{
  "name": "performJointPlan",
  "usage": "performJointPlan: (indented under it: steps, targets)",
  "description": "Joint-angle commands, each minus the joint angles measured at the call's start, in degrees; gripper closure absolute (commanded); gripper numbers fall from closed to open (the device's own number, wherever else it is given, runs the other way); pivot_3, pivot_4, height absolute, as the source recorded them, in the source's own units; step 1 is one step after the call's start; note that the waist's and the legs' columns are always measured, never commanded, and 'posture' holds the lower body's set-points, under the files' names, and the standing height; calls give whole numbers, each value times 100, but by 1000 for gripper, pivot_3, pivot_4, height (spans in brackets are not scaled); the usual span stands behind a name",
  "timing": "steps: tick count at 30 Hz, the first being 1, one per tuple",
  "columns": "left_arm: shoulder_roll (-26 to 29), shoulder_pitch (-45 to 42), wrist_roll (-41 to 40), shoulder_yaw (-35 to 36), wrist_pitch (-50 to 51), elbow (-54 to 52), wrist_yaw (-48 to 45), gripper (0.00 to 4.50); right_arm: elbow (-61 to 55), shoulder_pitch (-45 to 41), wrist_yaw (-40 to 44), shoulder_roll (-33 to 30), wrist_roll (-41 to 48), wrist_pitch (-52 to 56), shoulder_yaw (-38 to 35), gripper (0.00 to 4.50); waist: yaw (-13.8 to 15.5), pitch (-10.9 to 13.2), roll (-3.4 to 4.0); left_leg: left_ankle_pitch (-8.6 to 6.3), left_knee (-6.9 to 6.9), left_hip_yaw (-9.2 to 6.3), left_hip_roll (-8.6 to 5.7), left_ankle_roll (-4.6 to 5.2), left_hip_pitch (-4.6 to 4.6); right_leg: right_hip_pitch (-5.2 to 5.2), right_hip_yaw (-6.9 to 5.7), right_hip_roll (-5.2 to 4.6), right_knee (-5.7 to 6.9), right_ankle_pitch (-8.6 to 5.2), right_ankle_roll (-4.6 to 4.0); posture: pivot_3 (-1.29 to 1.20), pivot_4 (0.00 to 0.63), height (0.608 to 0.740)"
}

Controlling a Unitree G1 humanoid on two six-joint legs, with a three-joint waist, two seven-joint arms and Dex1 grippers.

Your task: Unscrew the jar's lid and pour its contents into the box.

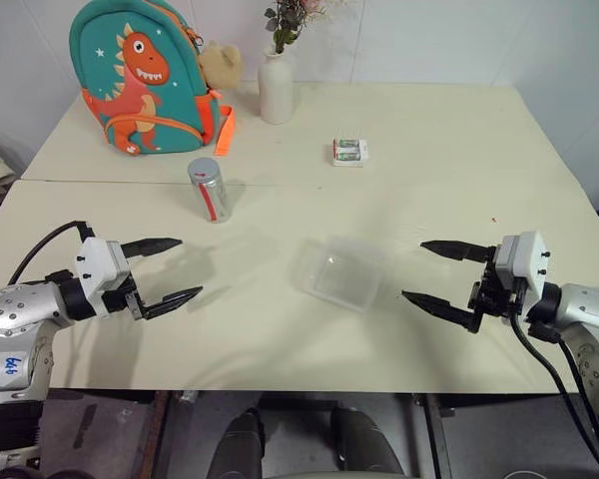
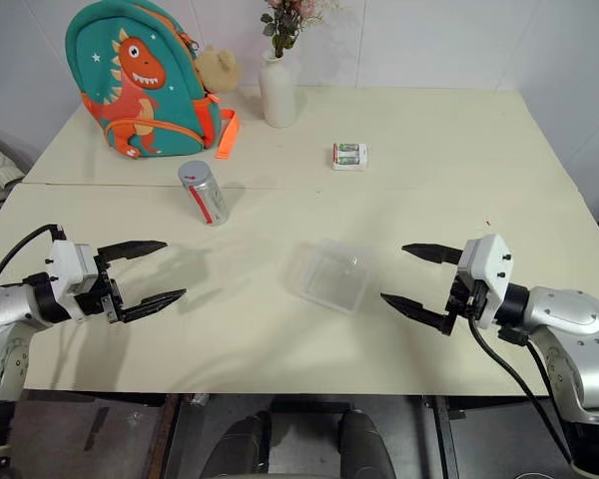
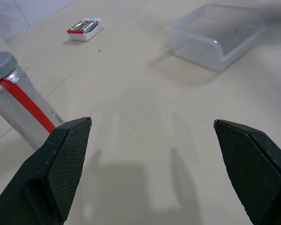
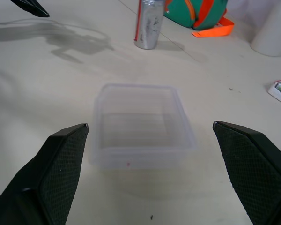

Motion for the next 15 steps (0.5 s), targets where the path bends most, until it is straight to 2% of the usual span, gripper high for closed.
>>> performJointPlan:
  steps: [1,8,15]
  targets:
    - [-30,129,-137,166,107,-290,151,35,-189,-83,-46,-61,59,61,-42,0,5,0,0,0,0,0,0,0,0,0,0,0,0,0,-1,0,150,740]
    - [-357,471,110,285,280,-648,1052,35,186,-653,11,17,94,146,183,0,12,0,0,0,1,3,0,0,0,0,5,-1,-2,-17,-34,0,150,740]
    - [-1324,102,568,112,738,-845,2909,35,268,-1399,-150,413,179,287,508,0,17,0,0,0,12,2,-2,0,-1,2,5,-1,4,9,12,0,150,740]
